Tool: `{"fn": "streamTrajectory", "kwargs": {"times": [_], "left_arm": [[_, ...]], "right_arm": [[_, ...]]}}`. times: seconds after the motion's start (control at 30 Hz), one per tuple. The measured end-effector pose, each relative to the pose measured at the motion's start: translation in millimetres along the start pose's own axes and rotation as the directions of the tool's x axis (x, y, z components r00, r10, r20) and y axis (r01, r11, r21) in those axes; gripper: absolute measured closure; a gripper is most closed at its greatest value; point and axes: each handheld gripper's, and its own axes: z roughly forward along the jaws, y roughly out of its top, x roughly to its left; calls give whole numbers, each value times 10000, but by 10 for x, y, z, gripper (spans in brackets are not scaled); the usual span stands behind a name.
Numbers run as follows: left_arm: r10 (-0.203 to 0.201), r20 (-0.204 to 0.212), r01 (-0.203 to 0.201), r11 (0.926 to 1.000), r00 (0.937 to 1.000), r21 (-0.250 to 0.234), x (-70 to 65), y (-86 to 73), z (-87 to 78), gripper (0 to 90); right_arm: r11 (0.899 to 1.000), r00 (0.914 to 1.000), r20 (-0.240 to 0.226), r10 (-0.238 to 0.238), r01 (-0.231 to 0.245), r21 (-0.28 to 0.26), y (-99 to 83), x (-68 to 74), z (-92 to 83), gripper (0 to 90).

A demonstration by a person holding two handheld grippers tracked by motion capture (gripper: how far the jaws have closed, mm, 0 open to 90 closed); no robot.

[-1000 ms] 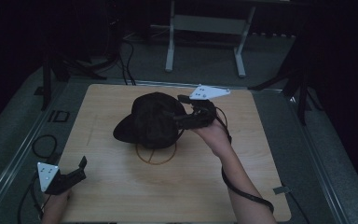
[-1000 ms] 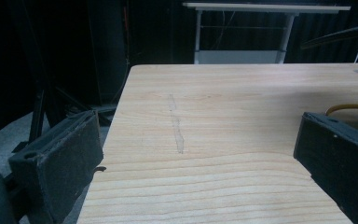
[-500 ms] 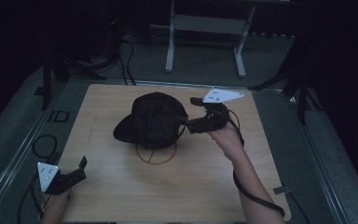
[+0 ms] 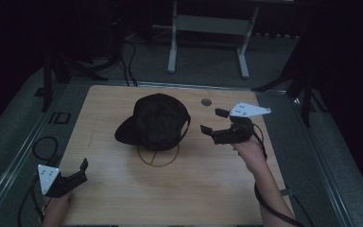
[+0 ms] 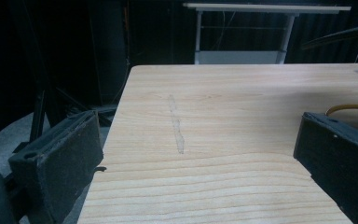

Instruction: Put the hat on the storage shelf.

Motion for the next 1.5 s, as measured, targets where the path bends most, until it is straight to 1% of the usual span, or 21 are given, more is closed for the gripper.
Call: {"fn": "streamTrajectory", "kwargs": {"times": [0.07,0.23,0.33,0.37,0.43,0.47,0.5,0.57,0.7,0.73,0.77,0.8,0.83,0.97,1.07,1.17,1.23,1.27,1.3,1.33,1.5], "left_arm": [[7,-2,-7,10000,10000,-4,0,0,0,18],[1,-8,-1,10000,10000,1,0,0,0,17],[4,-12,-4,10000,10000,-3,-1,0,0,18],[4,-12,-4,10000,10000,-6,0,0,-1,18],[-1,-3,1,10000,10000,7,1,0,1,18],[-1,-3,1,10000,10000,7,1,0,1,17],[-8,-2,8,10000,10000,19,0,1,3,17],[-3,-3,3,10000,10000,18,-1,1,2,17],[4,-14,-4,10000,10000,19,-2,1,2,18],[4,-14,-4,10000,10000,19,-2,1,2,17],[14,-10,-14,10000,10000,14,-1,1,1,17],[14,-10,-14,10000,10000,14,-1,1,1,18],[2,-17,-1,10000,10000,14,-1,1,2,17],[3,-19,-3,10000,10000,11,-1,1,1,17],[-3,-19,3,10000,10000,13,0,1,1,17],[6,-27,-6,10000,10000,11,-2,1,1,17],[-6,-35,6,10000,10000,8,-1,0,1,17],[-6,-35,6,10000,10000,8,-1,0,1,17],[-6,-35,6,10000,10000,8,-1,0,1,17],[-6,-37,6,10000,10000,11,-1,1,1,17],[-19,-32,19,10000,10000,6,1,0,0,18]], "right_arm": [[10000,10000,86,37,-37,-39,-38,-24,-33,137],[9997,9963,818,258,-260,11,-297,-160,-234,137],[9993,9949,938,364,-365,-2,-376,-200,-286,137],[9986,9922,1138,516,-522,19,-480,-249,-346,137],[9981,9896,1304,612,-621,30,-561,-283,-394,136],[9981,9896,1304,612,-621,30,-561,-283,-394,136],[9984,9837,1725,513,-544,135,-664,-317,-456,135],[9982,9785,1993,532,-573,149,-746,-343,-510,135],[9953,9674,2380,864,-941,210,-933,-420,-624,134],[9953,9674,2380,864,-941,210,-933,-420,-624,134],[9947,9610,2617,898,-1000,258,-1028,-447,-670,134],[9947,9610,2617,898,-1000,258,-1028,-447,-670,134],[9938,9547,2797,1015,-1103,156,-1141,-469,-722,134],[9936,9428,3183,991,-1115,207,-1321,-495,-804,135],[9926,9411,3239,974,-1155,373,-1414,-503,-837,135],[9906,9286,3593,934,-1228,599,-1575,-498,-892,133],[9895,9187,3797,1086,-1366,474,-1662,-501,-923,132],[9895,9187,3797,1086,-1366,474,-1662,-501,-923,132],[9881,9126,3907,1204,-1482,415,-1705,-503,-938,132],[9863,9008,4132,1331,-1615,343,-1785,-504,-967,132],[9817,8636,4845,1395,-1846,464,-1949,-494,-1047,132]]}}
